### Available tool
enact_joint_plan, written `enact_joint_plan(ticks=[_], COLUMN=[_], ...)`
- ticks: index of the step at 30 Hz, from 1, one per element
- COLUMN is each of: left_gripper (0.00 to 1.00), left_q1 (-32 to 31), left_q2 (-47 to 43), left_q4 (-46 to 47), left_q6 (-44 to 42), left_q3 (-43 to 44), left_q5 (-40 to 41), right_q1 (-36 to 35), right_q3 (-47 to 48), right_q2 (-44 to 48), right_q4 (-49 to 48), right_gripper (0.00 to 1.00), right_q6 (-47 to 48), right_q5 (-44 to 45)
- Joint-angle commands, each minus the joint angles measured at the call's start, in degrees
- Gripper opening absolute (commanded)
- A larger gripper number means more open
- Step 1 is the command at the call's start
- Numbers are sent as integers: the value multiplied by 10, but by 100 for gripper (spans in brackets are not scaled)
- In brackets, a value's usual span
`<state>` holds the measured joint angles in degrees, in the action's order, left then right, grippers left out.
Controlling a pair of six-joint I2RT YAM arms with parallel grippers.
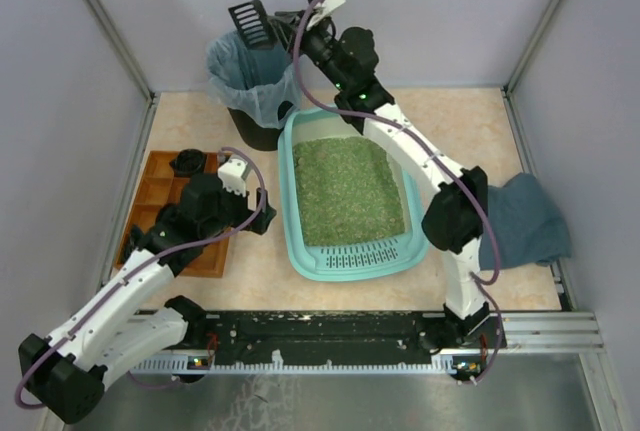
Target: Clean the litter box
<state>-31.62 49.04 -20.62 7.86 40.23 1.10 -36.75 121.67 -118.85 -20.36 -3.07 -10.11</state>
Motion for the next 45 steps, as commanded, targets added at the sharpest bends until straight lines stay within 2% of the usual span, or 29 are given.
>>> enact_joint_plan(ticks=[1, 14, 20, 26, 31, 37, 45], left_gripper=[95, 93, 93, 91, 87, 85, 82], left_q1=[3, 3, 3, 3, 3, 3, 3], left_q2=[-20, -33, -41, -7, 66, 138, 209], left_q4=[15, 20, 37, 78, 98, 135, 172], left_q6=[-3, 8, 11, 10, 16, 38, 81], left_q3=[-7, -2, 1, 16, 60, 100, 118], left_q5=[10, 41, 43, 30, 20, 29, 35], right_q1=[-5, 15, 18, 37, 62, 82, 107], right_q3=[-58, -426, -560, -681, -697, -614, -567], right_q2=[111, 409, 525, 594, 590, 514, 403], right_q4=[-48, -106, -58, -15, 66, 223, 221], right_gripper=[0, 0, 0, 0, 0, 0, 0], right_q6=[-82, -68, -61, -150, -207, -198, -221], right_q5=[59, 149, 195, 193, 191, 190, 169])
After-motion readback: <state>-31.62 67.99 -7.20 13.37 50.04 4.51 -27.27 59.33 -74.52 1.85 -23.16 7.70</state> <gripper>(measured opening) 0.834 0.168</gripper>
